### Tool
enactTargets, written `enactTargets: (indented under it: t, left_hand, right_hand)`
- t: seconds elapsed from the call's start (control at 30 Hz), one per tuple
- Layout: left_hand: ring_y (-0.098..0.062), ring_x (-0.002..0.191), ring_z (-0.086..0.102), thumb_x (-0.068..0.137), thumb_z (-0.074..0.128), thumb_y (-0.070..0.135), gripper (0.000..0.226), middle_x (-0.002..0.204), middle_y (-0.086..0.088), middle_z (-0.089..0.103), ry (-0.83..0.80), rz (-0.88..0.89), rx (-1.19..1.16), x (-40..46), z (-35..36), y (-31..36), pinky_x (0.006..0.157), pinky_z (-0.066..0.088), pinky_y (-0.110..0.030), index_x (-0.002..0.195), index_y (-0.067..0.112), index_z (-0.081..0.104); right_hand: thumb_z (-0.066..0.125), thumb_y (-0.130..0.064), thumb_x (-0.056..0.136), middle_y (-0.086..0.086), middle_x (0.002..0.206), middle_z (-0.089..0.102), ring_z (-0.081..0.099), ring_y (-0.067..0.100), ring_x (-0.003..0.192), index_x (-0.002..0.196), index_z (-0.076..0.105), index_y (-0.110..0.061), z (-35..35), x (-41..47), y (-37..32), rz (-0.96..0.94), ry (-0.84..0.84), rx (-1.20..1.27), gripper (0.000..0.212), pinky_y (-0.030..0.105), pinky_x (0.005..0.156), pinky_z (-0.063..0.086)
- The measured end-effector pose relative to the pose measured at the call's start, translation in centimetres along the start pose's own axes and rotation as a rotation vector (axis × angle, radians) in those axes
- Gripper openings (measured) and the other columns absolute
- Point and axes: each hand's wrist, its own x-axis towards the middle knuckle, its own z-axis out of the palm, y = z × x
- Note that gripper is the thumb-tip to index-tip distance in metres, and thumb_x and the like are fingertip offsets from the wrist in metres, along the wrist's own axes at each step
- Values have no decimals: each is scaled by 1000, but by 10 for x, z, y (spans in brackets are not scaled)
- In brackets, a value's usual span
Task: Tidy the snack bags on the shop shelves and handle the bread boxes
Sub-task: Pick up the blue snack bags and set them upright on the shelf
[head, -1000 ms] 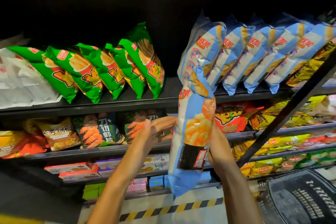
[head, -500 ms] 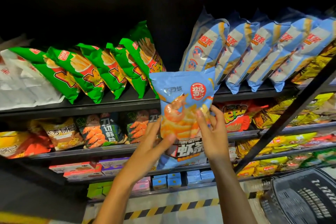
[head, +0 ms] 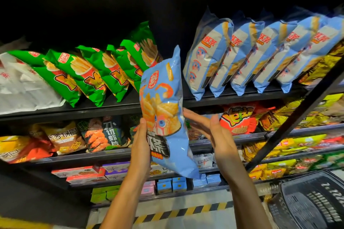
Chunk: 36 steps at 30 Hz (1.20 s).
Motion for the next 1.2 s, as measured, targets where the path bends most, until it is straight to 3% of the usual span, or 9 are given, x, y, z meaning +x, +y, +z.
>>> enactTargets:
  t: [0.13,0.2,0.27,0.57,0.63,0.83,1.0,1.1,1.2]
  left_hand:
    - [-9,119,66,92,54,66,61,127,11,71,1,79,71,-2,0,2,108,49,-38,137,27,62]
    - [8,115,62,104,46,53,38,119,29,70,-38,246,191,-11,5,8,100,48,-17,133,33,61]
    - [11,118,60,108,39,36,36,123,31,67,-125,389,241,-22,10,17,90,45,-6,140,31,54]
    - [-1,152,28,95,62,14,83,164,25,29,-740,408,474,-30,-14,37,117,34,-21,161,38,17]
    - [-2,153,25,95,65,11,88,165,26,26,-742,402,478,-33,-14,33,122,32,-30,161,39,14]
    - [0,148,35,93,63,9,88,159,30,34,-613,393,398,-52,-9,25,115,39,-21,160,38,16]
    - [-8,152,33,99,67,30,80,165,22,28,-598,317,394,-70,-11,15,125,29,-48,156,57,18]
    - [1,147,36,101,62,40,68,160,30,33,-553,296,398,-84,-7,9,119,37,-35,154,59,25]
    - [9,146,32,100,50,40,55,155,37,36,-509,295,428,-98,-3,3,120,30,-32,151,55,37]
  right_hand:
    - [41,-52,101,-17,143,62,53,7,139,142,59,-31,-3,2,1,31,-25,-1,50,39,116,43]
    - [61,-41,100,-24,142,60,53,3,137,147,50,-40,-3,3,3,49,-62,3,49,29,111,46]
    - [67,-27,96,-23,137,64,58,3,132,146,46,-36,-3,3,5,24,-34,3,55,21,105,49]
    - [63,-28,94,-8,142,64,59,6,132,152,45,-22,-25,7,2,-54,188,12,61,19,104,49]
    - [64,-30,93,-10,146,61,57,5,134,156,38,-25,-23,5,2,-53,195,14,68,22,108,48]
    - [60,-37,99,-15,158,46,41,-2,145,159,21,-46,-38,-17,1,-64,128,7,72,16,112,41]
    - [69,-26,92,-26,166,24,22,-3,154,160,25,-42,-60,-49,-2,-56,-146,-74,82,29,123,31]
    - [77,-35,88,-27,169,11,10,1,157,158,32,-48,-69,-64,-1,4,-250,-88,84,47,123,31]
    - [83,-21,87,-30,169,2,4,-4,156,160,29,-42,-73,-77,1,-18,-248,-115,93,34,119,39]
